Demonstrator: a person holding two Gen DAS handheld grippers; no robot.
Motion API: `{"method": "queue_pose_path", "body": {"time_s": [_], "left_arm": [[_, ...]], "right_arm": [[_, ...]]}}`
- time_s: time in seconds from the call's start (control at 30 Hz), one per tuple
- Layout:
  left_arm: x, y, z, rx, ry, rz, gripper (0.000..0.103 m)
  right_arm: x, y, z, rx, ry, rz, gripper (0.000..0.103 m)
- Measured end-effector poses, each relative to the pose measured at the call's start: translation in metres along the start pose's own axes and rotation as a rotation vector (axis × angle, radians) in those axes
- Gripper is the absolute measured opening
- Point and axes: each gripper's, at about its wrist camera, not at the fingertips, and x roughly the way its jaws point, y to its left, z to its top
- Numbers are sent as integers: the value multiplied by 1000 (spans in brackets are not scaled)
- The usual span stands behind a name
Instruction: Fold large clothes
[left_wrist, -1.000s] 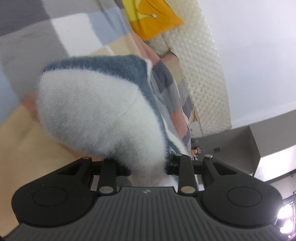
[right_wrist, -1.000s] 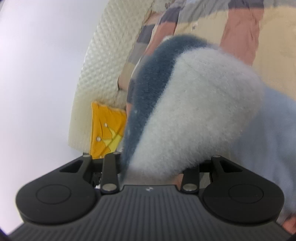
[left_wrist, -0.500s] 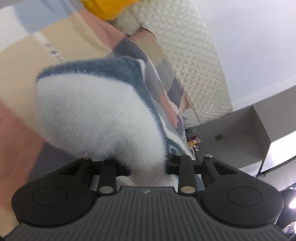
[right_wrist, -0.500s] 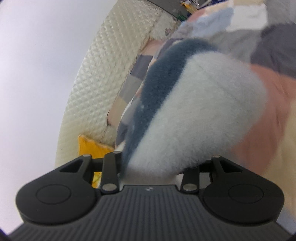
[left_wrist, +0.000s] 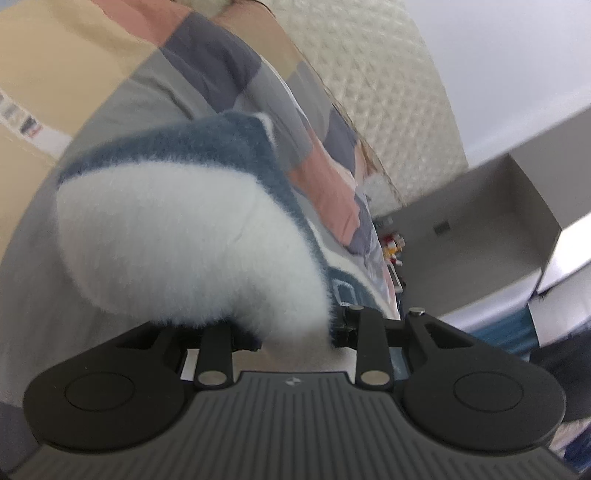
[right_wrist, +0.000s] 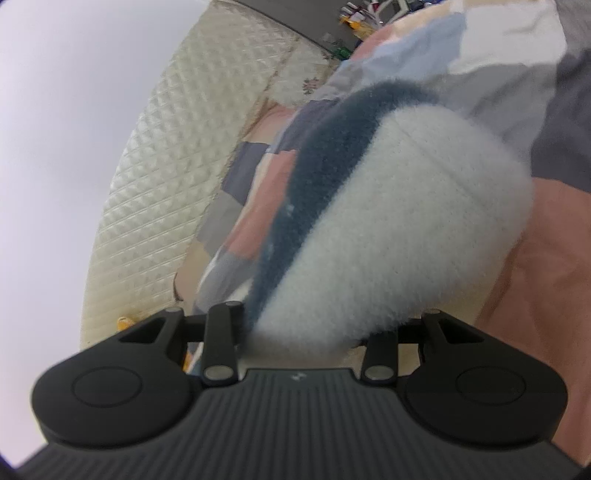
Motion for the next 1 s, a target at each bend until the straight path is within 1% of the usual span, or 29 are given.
{"method": "queue_pose_path", "body": {"time_s": [0.03,0.1,0.17,0.23,0.3,0.37,0.43,0.6,0.73,0.83,0.9,0.93,0.97,1.0], "left_arm": [[3,8,-8,16,9,2,34],[7,28,-22,15,43,8,34],[7,41,-31,28,60,7,34],[3,46,-36,54,61,-4,34],[0,49,-42,62,63,-4,34],[-2,53,-48,68,60,-1,34],[-5,61,-54,50,61,-4,35],[-9,68,-66,61,56,2,37],[-8,68,-70,69,54,21,41],[-8,63,-70,94,71,40,44],[-11,60,-68,97,94,61,52],[-13,58,-67,103,105,75,54],[-15,53,-66,121,117,94,59],[-19,47,-66,148,124,118,66]], "right_arm": [[-3,-7,-5,-8,-11,5,43],[-4,-26,-15,0,-21,10,43],[-4,-44,-25,31,-6,-5,43],[-8,-60,-35,58,-1,4,43],[-13,-69,-40,48,-1,23,43],[-16,-74,-42,53,10,20,43],[-17,-76,-44,51,25,2,44],[-15,-76,-48,5,43,-49,48],[-12,-77,-49,-7,51,-76,50],[-12,-76,-47,20,76,-114,55],[-14,-70,-44,22,95,-157,61],[-15,-65,-43,14,106,-181,62],[-18,-59,-42,4,115,-197,63],[-21,-55,-42,-5,123,-213,64]]}}
